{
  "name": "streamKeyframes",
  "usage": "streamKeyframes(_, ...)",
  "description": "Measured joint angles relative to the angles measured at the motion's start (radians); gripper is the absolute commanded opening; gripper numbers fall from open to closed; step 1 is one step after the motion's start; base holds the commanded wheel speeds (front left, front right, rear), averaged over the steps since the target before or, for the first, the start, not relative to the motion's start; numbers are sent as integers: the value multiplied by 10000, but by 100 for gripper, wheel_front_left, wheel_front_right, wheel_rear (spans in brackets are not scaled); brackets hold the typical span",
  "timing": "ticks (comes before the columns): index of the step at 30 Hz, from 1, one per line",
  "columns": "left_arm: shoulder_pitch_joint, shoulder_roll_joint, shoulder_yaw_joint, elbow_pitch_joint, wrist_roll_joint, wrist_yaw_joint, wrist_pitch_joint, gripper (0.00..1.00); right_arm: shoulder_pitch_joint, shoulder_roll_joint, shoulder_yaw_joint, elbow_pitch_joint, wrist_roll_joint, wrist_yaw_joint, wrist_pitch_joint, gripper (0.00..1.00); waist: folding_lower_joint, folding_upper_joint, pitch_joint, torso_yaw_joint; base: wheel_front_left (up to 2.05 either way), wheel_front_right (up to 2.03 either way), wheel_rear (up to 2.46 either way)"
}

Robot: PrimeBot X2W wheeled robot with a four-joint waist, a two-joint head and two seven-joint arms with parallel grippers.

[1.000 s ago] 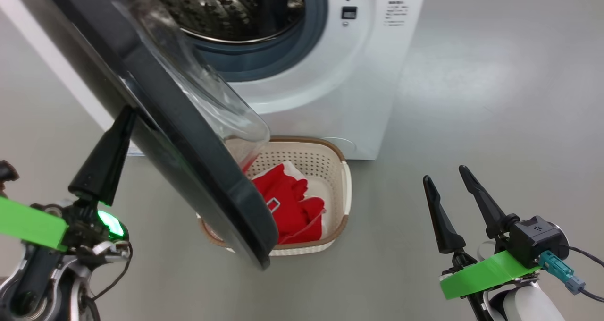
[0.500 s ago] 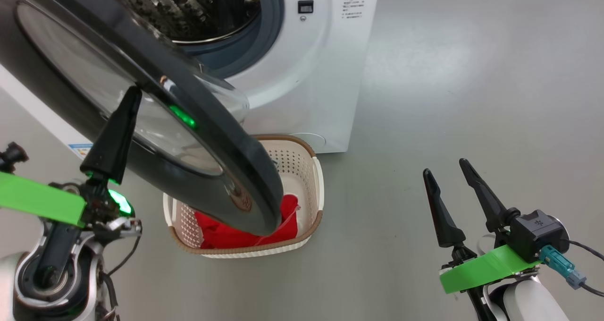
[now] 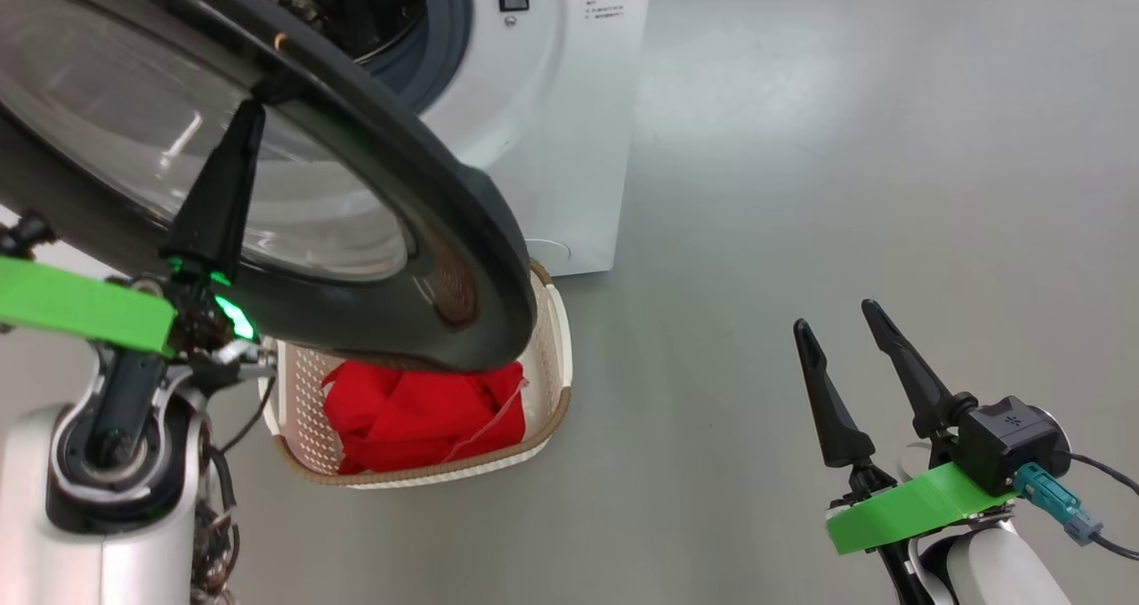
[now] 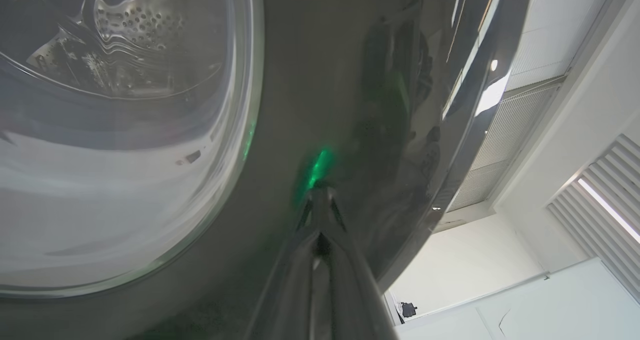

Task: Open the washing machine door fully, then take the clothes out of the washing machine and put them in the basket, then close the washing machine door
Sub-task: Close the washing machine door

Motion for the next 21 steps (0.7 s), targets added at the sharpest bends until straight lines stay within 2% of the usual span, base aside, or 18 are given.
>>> streamKeyframes(21,-2152,-48,163,2092,305,-644,-941,0,-242,4,54,-38,-12,0,0,100,0,0,557,-1062,0,0,0)
